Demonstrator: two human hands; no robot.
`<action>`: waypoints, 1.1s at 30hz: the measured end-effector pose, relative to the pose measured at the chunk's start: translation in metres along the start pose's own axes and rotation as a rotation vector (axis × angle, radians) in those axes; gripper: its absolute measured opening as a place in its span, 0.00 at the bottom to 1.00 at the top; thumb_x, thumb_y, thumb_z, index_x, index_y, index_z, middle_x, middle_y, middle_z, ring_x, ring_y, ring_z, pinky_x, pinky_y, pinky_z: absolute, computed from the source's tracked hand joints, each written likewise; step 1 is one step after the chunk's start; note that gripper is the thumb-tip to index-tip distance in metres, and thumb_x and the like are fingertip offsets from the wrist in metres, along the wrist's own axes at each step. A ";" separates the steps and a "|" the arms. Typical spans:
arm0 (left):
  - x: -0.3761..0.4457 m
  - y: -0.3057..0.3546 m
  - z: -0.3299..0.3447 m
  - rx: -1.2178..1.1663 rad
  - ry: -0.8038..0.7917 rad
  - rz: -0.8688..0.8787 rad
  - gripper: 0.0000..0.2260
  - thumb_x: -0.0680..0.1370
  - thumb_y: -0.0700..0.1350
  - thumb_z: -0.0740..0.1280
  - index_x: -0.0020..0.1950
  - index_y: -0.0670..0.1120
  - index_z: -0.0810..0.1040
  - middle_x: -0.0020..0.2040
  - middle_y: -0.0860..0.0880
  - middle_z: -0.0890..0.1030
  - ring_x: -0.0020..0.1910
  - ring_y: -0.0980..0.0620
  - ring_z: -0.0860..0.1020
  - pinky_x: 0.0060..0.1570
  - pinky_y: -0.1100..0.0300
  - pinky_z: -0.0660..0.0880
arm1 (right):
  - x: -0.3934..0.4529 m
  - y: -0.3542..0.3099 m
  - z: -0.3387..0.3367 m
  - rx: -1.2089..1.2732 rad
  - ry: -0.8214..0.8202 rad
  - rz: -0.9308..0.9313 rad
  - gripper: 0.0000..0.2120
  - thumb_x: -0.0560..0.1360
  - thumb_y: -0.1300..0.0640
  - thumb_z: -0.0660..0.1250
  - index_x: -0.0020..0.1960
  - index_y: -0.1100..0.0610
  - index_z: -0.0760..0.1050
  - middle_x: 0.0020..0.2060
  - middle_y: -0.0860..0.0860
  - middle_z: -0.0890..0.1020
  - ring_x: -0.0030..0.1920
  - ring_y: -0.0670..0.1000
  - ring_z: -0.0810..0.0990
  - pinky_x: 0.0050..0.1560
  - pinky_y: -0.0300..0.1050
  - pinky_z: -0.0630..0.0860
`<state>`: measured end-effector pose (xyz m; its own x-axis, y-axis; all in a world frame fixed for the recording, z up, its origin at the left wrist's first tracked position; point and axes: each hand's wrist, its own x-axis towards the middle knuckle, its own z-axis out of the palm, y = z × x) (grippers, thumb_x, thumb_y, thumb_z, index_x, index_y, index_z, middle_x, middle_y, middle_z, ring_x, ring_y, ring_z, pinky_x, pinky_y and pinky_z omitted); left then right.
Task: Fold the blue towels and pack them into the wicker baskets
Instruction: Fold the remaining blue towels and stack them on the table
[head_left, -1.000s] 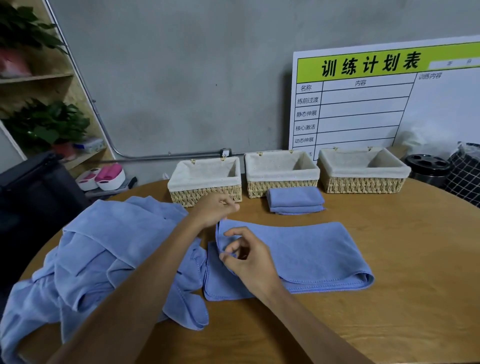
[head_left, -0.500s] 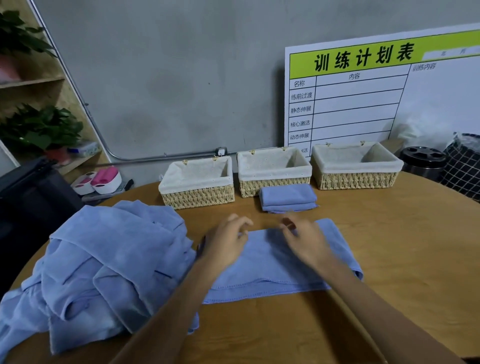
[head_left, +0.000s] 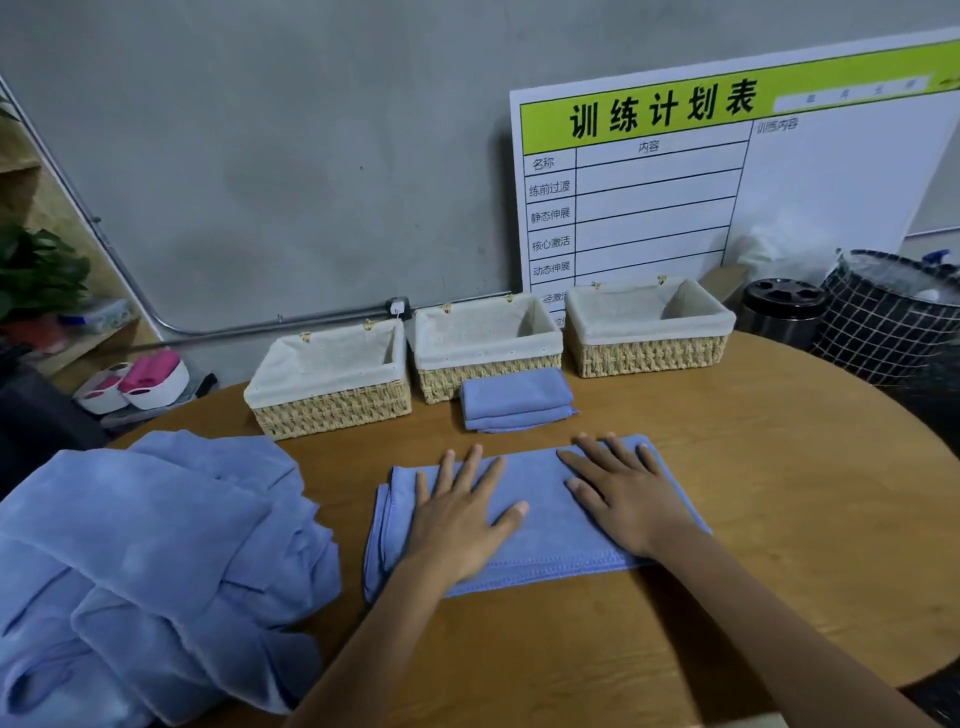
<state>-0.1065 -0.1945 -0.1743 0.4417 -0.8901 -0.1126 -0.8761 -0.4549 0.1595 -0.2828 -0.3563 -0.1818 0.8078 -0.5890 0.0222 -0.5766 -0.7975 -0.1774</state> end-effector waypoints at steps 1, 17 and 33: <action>-0.003 -0.007 0.001 0.006 0.009 -0.017 0.35 0.77 0.74 0.43 0.81 0.62 0.42 0.81 0.58 0.36 0.80 0.48 0.35 0.77 0.40 0.38 | 0.000 0.001 0.000 0.001 0.004 -0.005 0.56 0.57 0.27 0.12 0.80 0.37 0.46 0.80 0.41 0.45 0.80 0.50 0.41 0.77 0.55 0.40; -0.031 -0.045 -0.008 0.067 0.040 -0.133 0.41 0.71 0.74 0.35 0.82 0.60 0.43 0.82 0.54 0.37 0.80 0.48 0.36 0.76 0.35 0.38 | -0.005 0.020 -0.015 0.026 -0.063 -0.041 0.56 0.55 0.20 0.17 0.79 0.35 0.45 0.80 0.39 0.44 0.80 0.48 0.40 0.77 0.55 0.40; -0.031 -0.018 0.004 0.041 0.059 -0.070 0.42 0.71 0.73 0.33 0.82 0.58 0.41 0.81 0.54 0.35 0.80 0.52 0.35 0.78 0.41 0.38 | -0.020 0.036 -0.011 0.091 0.267 0.238 0.24 0.81 0.40 0.51 0.71 0.49 0.70 0.74 0.50 0.68 0.72 0.57 0.67 0.71 0.57 0.61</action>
<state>-0.1049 -0.1588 -0.1775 0.5117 -0.8568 -0.0634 -0.8494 -0.5156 0.1127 -0.3210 -0.3748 -0.1775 0.5850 -0.7795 0.2240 -0.7216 -0.6263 -0.2950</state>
